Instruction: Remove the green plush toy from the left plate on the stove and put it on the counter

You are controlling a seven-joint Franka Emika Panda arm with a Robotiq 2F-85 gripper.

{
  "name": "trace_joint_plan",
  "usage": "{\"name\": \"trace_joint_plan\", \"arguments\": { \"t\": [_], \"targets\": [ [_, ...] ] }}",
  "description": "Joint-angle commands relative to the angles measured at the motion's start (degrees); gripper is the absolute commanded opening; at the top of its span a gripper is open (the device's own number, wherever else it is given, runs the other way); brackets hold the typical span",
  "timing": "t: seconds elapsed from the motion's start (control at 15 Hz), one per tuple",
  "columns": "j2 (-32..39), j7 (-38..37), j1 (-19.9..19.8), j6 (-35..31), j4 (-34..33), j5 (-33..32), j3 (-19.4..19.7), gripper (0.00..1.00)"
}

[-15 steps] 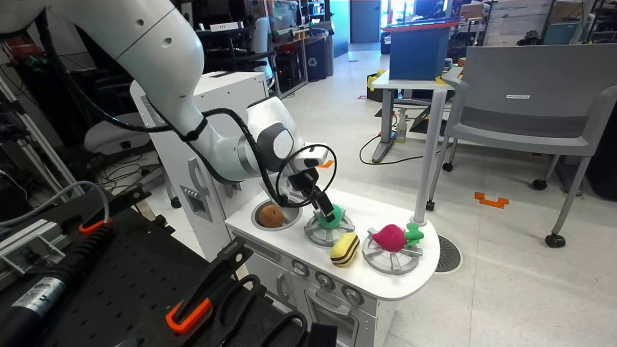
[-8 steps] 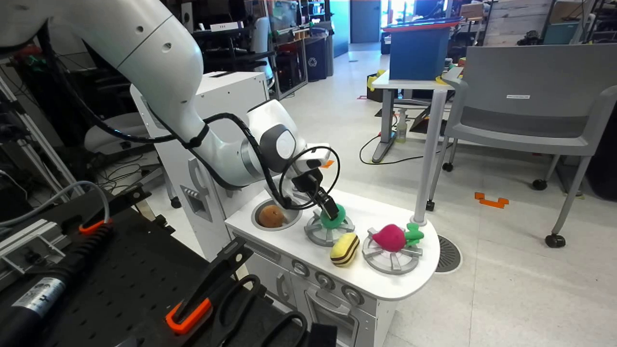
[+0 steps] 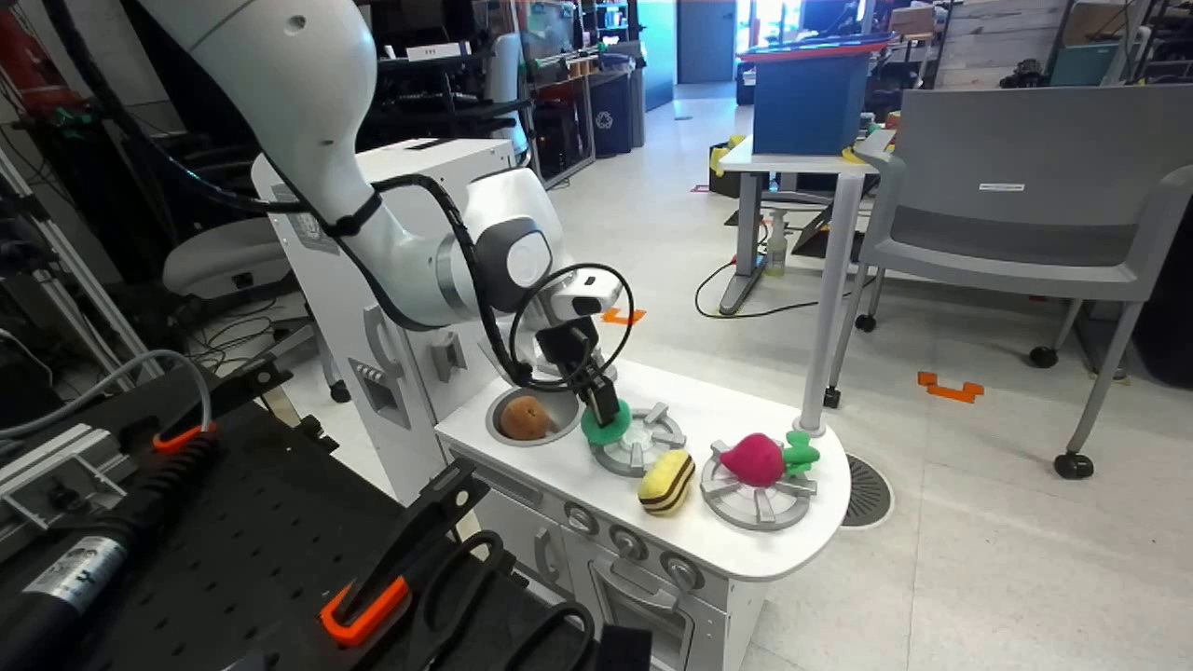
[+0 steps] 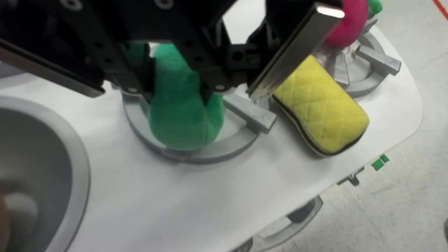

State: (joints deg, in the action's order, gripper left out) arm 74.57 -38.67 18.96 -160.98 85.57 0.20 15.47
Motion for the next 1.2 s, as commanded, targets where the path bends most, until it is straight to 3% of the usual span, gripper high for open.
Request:
{"name": "trace_joint_plan", "arguments": {
  "t": [0.0, 0.27, 0.53, 1.13],
  "targets": [
    [-8.85, 7.92, -3.20, 2.90, 11.44, 1.12, -6.79, 0.06],
    [-7.82, 9.29, -2.45, 5.18, 13.64, 1.81, -8.63, 0.06],
    [-4.51, 7.30, -0.50, 4.42, 12.14, 2.04, -7.94, 0.06],
    [-5.54, 6.59, -0.03, 3.24, 10.56, 3.45, -7.33, 0.06]
  ]
}}
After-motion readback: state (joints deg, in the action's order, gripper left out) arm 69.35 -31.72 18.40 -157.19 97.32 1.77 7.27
